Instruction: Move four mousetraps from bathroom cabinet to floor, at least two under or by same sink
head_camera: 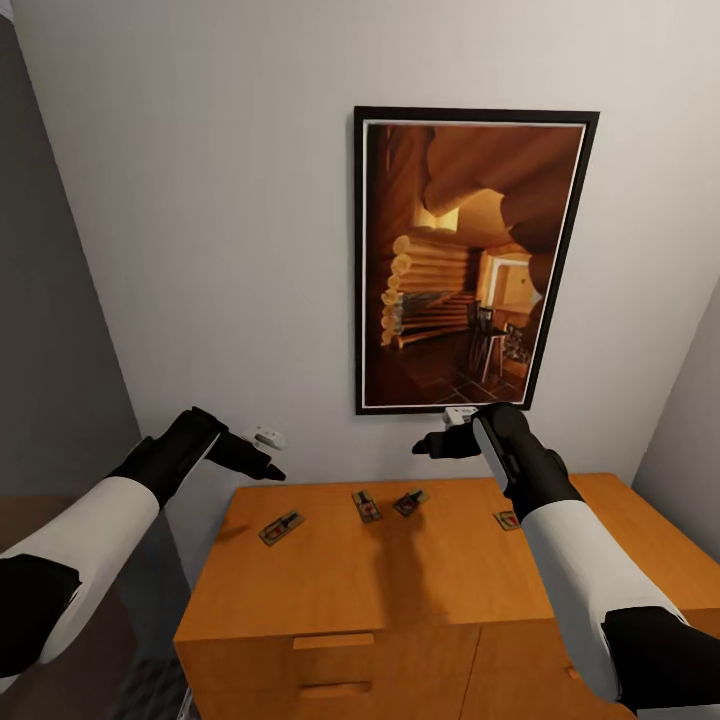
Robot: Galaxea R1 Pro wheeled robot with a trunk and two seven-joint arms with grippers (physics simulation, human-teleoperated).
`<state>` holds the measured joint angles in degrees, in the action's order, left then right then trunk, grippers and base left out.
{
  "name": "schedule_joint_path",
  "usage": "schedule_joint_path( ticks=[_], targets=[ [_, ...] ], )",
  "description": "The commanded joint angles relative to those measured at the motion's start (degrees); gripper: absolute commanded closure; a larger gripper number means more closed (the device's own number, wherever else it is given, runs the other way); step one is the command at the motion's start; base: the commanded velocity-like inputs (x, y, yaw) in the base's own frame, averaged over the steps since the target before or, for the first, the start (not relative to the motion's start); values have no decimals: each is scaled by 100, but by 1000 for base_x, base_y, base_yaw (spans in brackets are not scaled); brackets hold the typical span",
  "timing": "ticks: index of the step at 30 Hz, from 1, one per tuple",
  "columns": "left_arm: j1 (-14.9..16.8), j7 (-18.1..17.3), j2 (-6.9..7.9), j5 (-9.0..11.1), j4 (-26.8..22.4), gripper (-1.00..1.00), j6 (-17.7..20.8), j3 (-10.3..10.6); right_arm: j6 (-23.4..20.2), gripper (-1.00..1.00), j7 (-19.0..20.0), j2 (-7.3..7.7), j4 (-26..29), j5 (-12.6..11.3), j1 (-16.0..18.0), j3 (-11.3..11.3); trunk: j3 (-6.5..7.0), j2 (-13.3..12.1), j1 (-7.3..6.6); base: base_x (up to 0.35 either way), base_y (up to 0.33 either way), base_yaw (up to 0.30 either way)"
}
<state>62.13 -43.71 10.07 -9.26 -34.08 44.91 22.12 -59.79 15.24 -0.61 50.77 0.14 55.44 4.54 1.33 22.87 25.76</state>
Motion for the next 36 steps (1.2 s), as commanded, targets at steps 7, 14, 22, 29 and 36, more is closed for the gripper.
schedule_joint_path(
  ticks=[7,14,22,29,36],
  targets=[
    [1,-70,4,-67,-11,-100,0,14,-21,-100,5,3,-15,17,2,-3,-3,5,3,3,0,0],
    [1,-90,4,-68,-18,-100,0,20,-21,-100,5,22,-46,21,2,-14,-3,5,3,0,0,0],
    [1,-94,4,-63,-13,-100,0,24,-21,-100,5,26,-49,21,2,-15,-111,245,134,0,0,0],
    [1,-94,4,-59,20,-100,-11,27,-21,-100,5,26,-50,21,2,-15,-236,526,288,0,0,0],
    [1,-94,4,-62,422,-100,-446,23,-21,-100,5,20,-50,21,2,-2,-362,807,442,0,0,0]
  ],
)
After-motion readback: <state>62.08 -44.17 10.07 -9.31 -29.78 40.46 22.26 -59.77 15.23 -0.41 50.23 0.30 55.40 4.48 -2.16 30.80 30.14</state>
